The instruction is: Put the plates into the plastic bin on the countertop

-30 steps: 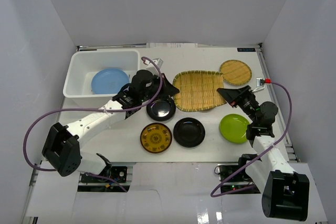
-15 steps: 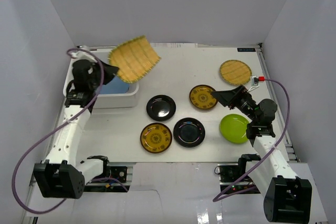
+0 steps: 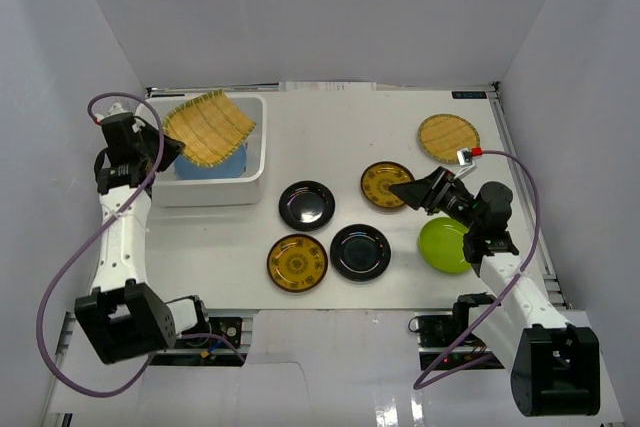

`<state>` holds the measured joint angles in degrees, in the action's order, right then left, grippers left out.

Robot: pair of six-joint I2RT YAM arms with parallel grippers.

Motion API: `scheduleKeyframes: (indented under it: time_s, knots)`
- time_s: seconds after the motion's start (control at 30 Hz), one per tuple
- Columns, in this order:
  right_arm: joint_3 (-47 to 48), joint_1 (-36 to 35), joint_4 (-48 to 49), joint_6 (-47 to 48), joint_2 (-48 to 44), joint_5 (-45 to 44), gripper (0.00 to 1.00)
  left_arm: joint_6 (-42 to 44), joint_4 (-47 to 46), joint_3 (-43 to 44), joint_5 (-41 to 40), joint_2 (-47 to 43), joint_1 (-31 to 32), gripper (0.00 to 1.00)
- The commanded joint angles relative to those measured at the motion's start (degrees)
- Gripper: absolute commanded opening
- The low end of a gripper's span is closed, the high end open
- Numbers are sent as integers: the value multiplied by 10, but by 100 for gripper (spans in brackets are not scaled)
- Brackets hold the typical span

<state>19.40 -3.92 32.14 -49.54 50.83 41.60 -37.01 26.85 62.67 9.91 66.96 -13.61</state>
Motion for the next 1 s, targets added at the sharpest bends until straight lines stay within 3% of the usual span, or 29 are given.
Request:
scheduleKeyframes:
  time_s: [0.0,0.2,0.37,0.4,0.43,0.57,0.7,0.87,0.97]
  knots:
    - [35,-20,-14,36,18,-27,94,20,21,56,41,31,-19,0]
    - [43,-39,-19,50,48,-71,94,46,43,84,13,91,-37,0]
    - [58,-54,-25,59,64,-96,93,68,51,132,55,198,-38,0]
    - [63,-57,-30,66,70,-108,94,71,52,140,53,207,-39,5]
    - [67,-58,-35,72,73,-119,94,72,51,141,51,216,-39,27]
    - [70,-61,-52,87,98,-176,94,71,37,134,41,216,-39,81]
    - [73,-61,-46,87,135,-216,93,57,20,124,60,202,-39,95]
    - [88,-59,-54,89,159,-288,87,59,-2,119,49,148,-24,98]
    - [116,-49,-72,100,181,-344,77,60,-41,105,61,95,0,98]
